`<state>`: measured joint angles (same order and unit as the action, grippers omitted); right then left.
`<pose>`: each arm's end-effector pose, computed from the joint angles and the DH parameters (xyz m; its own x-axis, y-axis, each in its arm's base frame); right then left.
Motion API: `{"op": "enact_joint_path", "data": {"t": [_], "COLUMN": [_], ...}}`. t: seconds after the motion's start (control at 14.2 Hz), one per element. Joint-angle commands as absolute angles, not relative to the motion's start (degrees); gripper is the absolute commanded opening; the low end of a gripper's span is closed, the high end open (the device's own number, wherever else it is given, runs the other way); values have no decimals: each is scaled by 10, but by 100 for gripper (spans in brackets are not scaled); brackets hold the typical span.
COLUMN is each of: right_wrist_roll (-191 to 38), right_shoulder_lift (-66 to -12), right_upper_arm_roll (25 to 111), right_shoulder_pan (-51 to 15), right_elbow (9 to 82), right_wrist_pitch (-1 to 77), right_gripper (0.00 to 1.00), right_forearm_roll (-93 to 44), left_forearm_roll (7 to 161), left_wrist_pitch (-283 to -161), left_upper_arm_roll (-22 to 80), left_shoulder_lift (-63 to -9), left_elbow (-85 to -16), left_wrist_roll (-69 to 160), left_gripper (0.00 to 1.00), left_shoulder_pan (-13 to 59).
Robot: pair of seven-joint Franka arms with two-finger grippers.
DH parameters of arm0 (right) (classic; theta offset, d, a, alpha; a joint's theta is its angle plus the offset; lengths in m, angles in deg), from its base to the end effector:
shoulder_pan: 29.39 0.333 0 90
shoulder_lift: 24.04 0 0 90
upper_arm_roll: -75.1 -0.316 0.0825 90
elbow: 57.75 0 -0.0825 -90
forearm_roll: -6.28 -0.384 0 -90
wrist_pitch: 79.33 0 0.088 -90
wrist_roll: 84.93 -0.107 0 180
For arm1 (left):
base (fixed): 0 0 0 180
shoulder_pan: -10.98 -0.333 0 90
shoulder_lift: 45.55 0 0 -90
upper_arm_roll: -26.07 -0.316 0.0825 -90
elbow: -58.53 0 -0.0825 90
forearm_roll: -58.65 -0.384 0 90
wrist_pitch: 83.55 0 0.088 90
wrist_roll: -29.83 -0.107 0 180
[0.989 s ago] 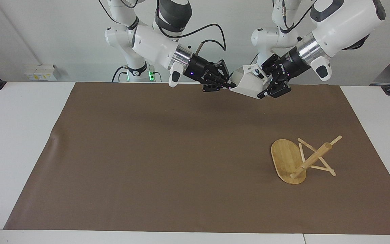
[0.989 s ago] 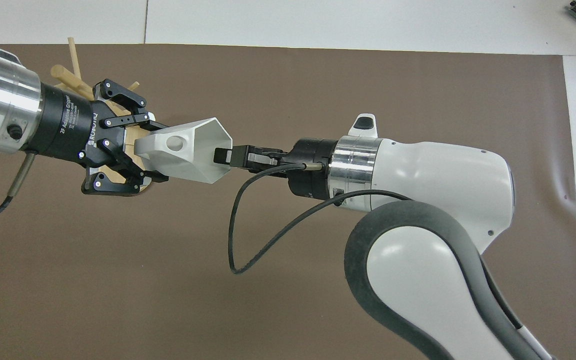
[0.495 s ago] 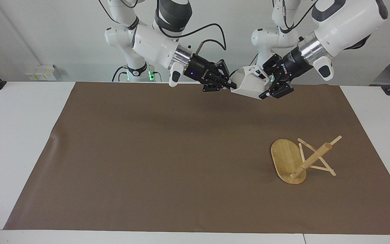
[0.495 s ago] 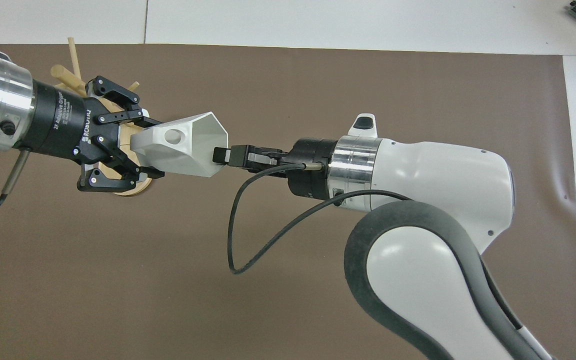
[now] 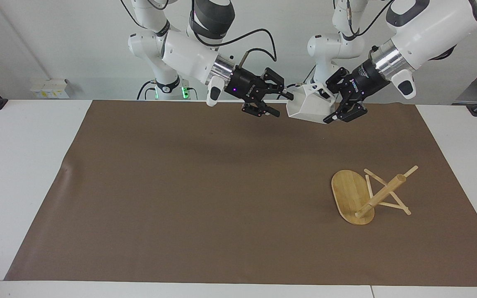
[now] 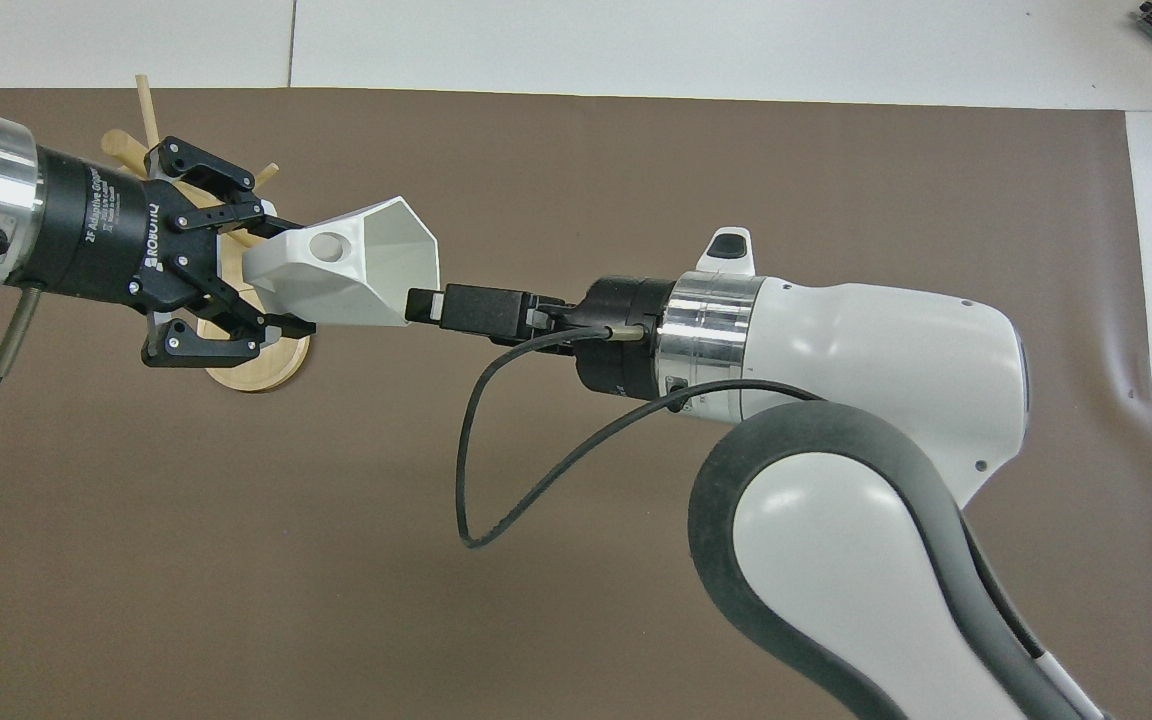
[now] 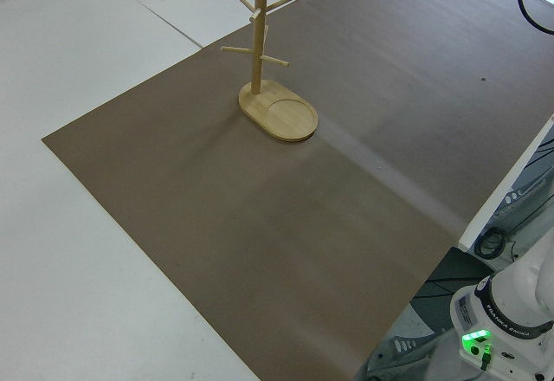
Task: Hang cup on rack
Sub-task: 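Open the right gripper and withdraw it while the left gripper holds the cup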
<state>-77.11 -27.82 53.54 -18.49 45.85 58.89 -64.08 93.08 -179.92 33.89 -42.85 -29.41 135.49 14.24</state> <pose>0.5275 0.3346 0.5667 0.9766 -0.1544 0.1497 0.0680 -0.4389 -0.8959 0.5596 -0.1631 0.6428 -0.1207 0.8119 -0.5712 0.9927 0.0937 -0.0766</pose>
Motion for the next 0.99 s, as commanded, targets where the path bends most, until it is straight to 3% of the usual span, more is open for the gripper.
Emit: {"op": "enact_joint_path", "data": {"t": [0.0, 0.42, 0.92], "right_wrist_roll": [-757, -733, -586], "right_shoulder_lift": [-273, -269, -269], "right_upper_arm_roll": [530, 540, 668], "right_shoulder_pan": [-196, -267, -294], "right_elbow": [473, 476, 475], "right_wrist_pitch": [591, 585, 515], "right_gripper": [100, 100, 100], "right_forearm_roll": [-583, -281, -234], "left_forearm_roll": [928, 926, 926], "left_wrist_pitch": [-1864, -1995, -2136], "left_upper_arm_roll": [340, 340, 342], "left_shoulder_lift": [-472, -520, -543], "left_elbow": [-374, -497, -599], "left_wrist_roll": [1377, 1456, 1554], "left_gripper": [0, 0, 0], "left_shoulder_pan": [132, 112, 105]}}
